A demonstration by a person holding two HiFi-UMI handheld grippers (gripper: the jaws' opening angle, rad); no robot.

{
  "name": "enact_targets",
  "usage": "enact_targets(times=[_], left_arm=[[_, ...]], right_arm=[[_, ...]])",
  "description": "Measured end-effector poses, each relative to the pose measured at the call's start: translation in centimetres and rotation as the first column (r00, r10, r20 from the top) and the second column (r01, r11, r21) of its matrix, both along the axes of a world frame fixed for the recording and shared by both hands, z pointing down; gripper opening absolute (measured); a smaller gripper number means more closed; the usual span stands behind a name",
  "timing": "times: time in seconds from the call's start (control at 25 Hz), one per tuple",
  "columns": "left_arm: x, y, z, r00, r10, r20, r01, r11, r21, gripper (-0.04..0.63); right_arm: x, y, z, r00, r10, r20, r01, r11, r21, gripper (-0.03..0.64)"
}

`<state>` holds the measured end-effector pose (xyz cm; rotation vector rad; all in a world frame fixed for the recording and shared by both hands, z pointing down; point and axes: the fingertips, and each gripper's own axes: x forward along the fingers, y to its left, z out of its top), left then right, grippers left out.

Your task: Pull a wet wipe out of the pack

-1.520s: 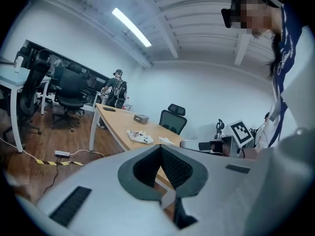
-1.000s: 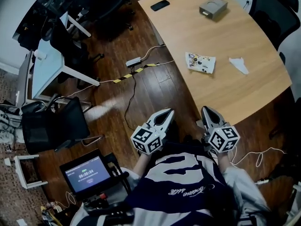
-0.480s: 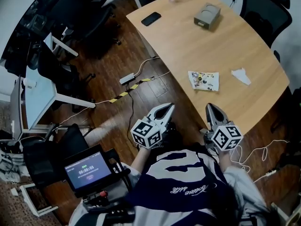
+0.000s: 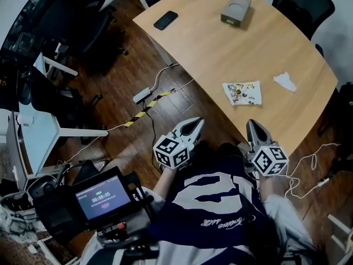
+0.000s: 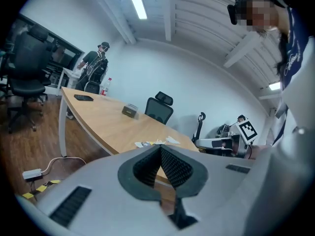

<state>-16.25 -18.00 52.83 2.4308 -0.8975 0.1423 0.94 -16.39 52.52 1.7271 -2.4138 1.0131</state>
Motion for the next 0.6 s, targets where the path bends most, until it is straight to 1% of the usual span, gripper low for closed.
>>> enact_targets(times=[0.12, 0.28, 0.4, 0.6], left_arm=[[1.9, -0.6, 1.2, 0.997, 0.075, 0.004, -0.074, 0.997, -0.031, 0.003], [4.6, -1.4, 2.5, 0.987, 0.160, 0.021, -0.159, 0.986, -0.053, 0.003], [6.4, -2.7, 3.5, 0.979, 0.198, 0.043, -0.195, 0.979, -0.066, 0.003], [8.4, -5.7, 4.5, 0.967, 0.237, 0.095, -0.230, 0.970, -0.076, 0.003]], right_arm=[[1.4, -0.2, 0.1, 0.999, 0.048, -0.013, -0.048, 0.999, -0.013, -0.009], [3.3, -0.8, 0.7, 0.996, 0.089, -0.019, -0.089, 0.996, -0.029, -0.009], [4.7, -2.0, 1.3, 0.995, 0.100, -0.023, -0.101, 0.994, -0.044, -0.009], [6.2, -5.2, 1.1, 0.995, 0.098, -0.015, -0.099, 0.994, -0.038, -0.009]])
